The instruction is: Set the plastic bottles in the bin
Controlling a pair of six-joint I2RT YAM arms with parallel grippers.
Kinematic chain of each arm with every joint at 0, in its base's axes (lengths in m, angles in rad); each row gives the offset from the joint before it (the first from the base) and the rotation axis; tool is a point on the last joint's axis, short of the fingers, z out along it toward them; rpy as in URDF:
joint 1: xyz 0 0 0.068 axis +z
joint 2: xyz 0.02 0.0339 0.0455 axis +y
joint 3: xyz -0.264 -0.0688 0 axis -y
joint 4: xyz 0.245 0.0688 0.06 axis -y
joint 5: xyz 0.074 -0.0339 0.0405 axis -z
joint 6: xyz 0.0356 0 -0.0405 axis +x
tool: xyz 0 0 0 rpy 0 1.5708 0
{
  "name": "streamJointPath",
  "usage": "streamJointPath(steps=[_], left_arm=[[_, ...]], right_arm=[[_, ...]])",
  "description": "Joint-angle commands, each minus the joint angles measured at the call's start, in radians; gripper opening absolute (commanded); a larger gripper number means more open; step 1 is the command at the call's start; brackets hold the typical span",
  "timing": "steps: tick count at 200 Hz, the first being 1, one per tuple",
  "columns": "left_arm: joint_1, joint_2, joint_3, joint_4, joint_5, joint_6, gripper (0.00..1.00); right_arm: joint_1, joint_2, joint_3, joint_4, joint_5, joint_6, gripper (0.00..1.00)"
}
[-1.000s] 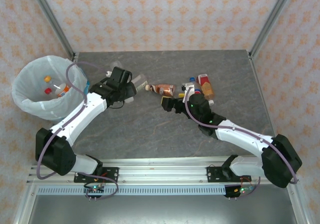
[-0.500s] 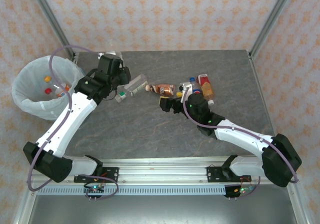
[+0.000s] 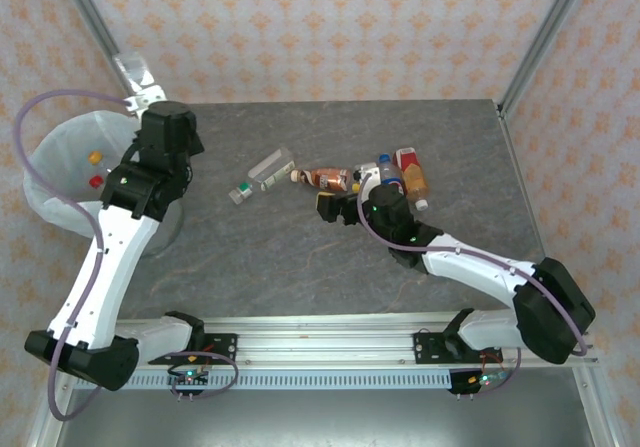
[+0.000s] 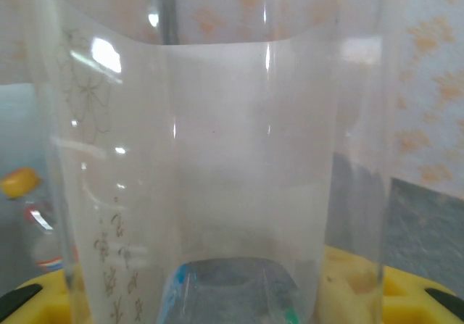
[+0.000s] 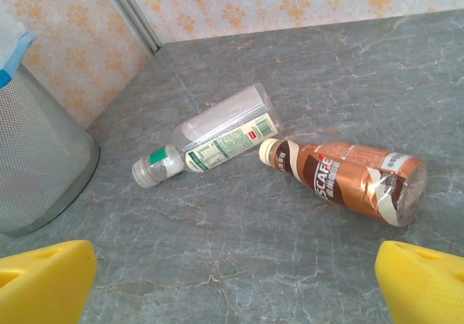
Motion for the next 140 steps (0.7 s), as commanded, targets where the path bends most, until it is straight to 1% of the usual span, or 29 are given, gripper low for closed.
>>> streamJointPath(steps=[1,28,41,75,92,108,131,140], left_arm=[[0.076,-0.016,0.038,0.022,-0.121,0.006,0.0],[0.174,-0.008,0.043,0.007,-0.178,-0.018,0.0],[0.228,-0.007,0.04,0.003,-0.185,-0.031,0.0],[0.343,-0.003,0.018,-0.015,-0.159,-0.095,0.0],[0.388,0.003,-0.001,-0.044,-0.161,-0.154,0.0],[0.447,0.007,-0.019,-0.076,-0.14,-0.201,0.0],[0.517,0.008,-0.047,-0.091,-0.109,-0.208,0.0],[0.536,0.007,-0.062,-0.092,-0.106,-0.24,0.02]], right_arm=[[0.005,0.007,0.048,0.039,-0.007,-0.034,0.99],[0.004,0.016,0.057,0.037,-0.011,-0.047,0.99],[0.005,0.017,0.057,0.036,-0.013,-0.051,0.99],[0.005,0.015,0.058,0.027,-0.018,-0.064,0.99],[0.005,0.014,0.057,0.025,-0.02,-0.064,0.99],[0.005,0.011,0.056,0.024,-0.021,-0.062,0.99],[0.005,0.006,0.053,0.016,-0.022,-0.061,0.99],[0.005,0.004,0.05,0.014,-0.02,-0.061,0.99]])
